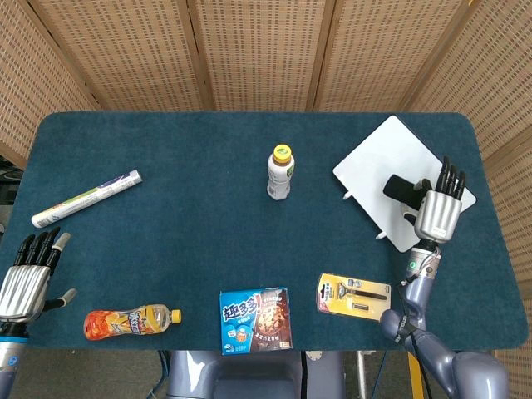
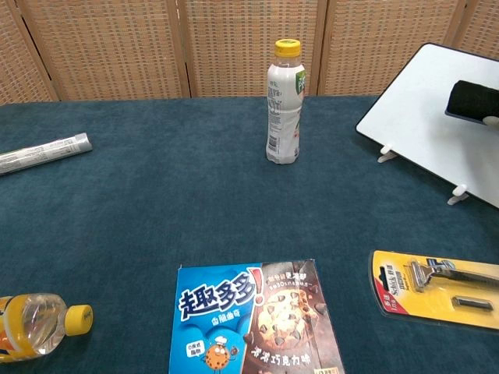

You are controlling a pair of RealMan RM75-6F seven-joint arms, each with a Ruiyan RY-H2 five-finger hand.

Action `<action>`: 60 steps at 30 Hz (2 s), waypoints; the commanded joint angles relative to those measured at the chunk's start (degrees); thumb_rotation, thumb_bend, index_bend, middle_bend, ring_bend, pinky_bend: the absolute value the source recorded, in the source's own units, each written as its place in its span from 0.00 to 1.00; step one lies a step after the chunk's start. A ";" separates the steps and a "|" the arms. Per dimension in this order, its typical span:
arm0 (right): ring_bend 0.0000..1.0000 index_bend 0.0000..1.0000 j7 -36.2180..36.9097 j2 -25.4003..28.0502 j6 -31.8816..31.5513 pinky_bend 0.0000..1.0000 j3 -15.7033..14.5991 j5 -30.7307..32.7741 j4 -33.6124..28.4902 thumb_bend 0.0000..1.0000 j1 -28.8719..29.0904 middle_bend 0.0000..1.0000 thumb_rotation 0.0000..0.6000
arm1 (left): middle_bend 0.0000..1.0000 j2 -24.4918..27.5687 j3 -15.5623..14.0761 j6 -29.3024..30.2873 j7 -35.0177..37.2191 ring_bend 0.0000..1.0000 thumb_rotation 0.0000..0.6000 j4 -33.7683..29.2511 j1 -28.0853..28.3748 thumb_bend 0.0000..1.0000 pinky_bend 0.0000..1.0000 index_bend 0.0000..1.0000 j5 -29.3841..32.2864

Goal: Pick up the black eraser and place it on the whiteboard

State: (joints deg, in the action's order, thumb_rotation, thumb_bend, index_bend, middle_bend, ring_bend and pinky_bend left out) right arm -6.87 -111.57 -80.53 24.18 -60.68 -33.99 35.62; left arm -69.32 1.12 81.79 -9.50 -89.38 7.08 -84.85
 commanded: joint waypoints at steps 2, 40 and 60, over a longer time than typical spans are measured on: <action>0.00 0.50 0.79 -1.56 -0.26 0.00 1.33 0.06 3.82 0.21 1.09 0.02 1.00 | 0.00 -0.05 0.01 -0.22 0.00 0.00 1.00 0.04 0.05 0.18 0.00 0.00 0.19; 0.00 0.07 5.36 -5.71 3.30 0.00 2.91 -0.99 13.91 0.16 1.47 0.00 1.00 | 0.00 -0.13 -0.34 -0.60 -0.63 0.00 1.00 -0.58 0.07 0.18 0.00 0.00 0.30; 0.00 0.01 10.96 9.28 -10.43 0.00 -7.49 -12.94 -19.17 0.05 -10.55 0.00 1.00 | 0.00 0.10 -0.42 0.69 -0.04 0.00 1.00 -0.91 -0.31 0.17 0.00 0.00 -0.71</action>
State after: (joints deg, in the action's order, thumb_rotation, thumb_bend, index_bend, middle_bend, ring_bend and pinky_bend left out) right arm 4.07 -110.82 -87.52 21.93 -68.70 -38.06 30.77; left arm -69.25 0.75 82.40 -9.56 -90.23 6.81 -85.47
